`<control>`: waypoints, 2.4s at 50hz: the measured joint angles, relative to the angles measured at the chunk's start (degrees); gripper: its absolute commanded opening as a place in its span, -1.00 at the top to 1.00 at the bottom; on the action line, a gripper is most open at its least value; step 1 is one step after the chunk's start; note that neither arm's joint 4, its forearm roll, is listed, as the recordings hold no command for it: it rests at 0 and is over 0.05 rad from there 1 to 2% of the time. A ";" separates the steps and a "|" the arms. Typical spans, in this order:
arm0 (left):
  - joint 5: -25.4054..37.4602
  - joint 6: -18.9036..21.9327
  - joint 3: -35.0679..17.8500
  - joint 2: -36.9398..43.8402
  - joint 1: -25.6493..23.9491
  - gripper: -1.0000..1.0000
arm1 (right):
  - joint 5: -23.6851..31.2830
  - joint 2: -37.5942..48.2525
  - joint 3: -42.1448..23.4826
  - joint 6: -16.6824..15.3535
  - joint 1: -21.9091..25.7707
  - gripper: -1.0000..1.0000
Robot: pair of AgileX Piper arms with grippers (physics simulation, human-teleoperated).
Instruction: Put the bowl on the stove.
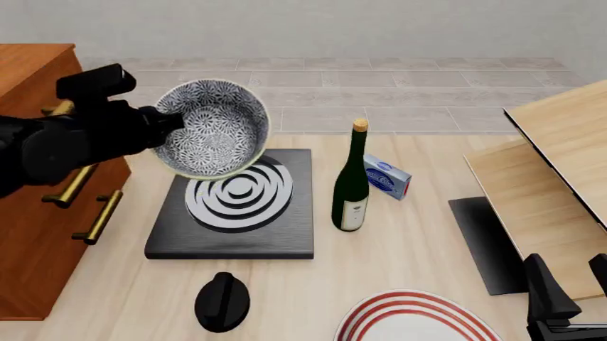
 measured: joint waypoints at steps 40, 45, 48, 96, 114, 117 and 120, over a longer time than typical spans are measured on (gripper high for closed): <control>-3.86 -6.77 0.83 3.43 0.05 1.00 | 0.00 0.00 0.00 0.00 0.00 -1.00; -4.41 -6.64 0.61 4.57 0.18 1.00 | 0.00 0.00 0.00 0.00 0.01 -1.00; -4.71 -6.53 0.55 5.18 0.22 1.00 | 0.00 0.00 0.00 0.00 0.01 -1.00; -10.19 -5.67 1.84 11.86 -0.22 1.00 | 0.00 0.00 0.00 0.00 0.00 -1.00; -11.56 -6.03 1.94 13.37 -0.95 1.00 | 0.00 0.00 0.00 0.00 0.00 -1.00; -11.71 -6.04 1.88 13.62 -1.00 1.00 | 0.00 0.00 0.00 0.00 0.00 -1.00; -11.83 -6.01 1.81 13.87 -1.01 1.00 | 0.00 0.00 0.00 0.00 0.00 -1.00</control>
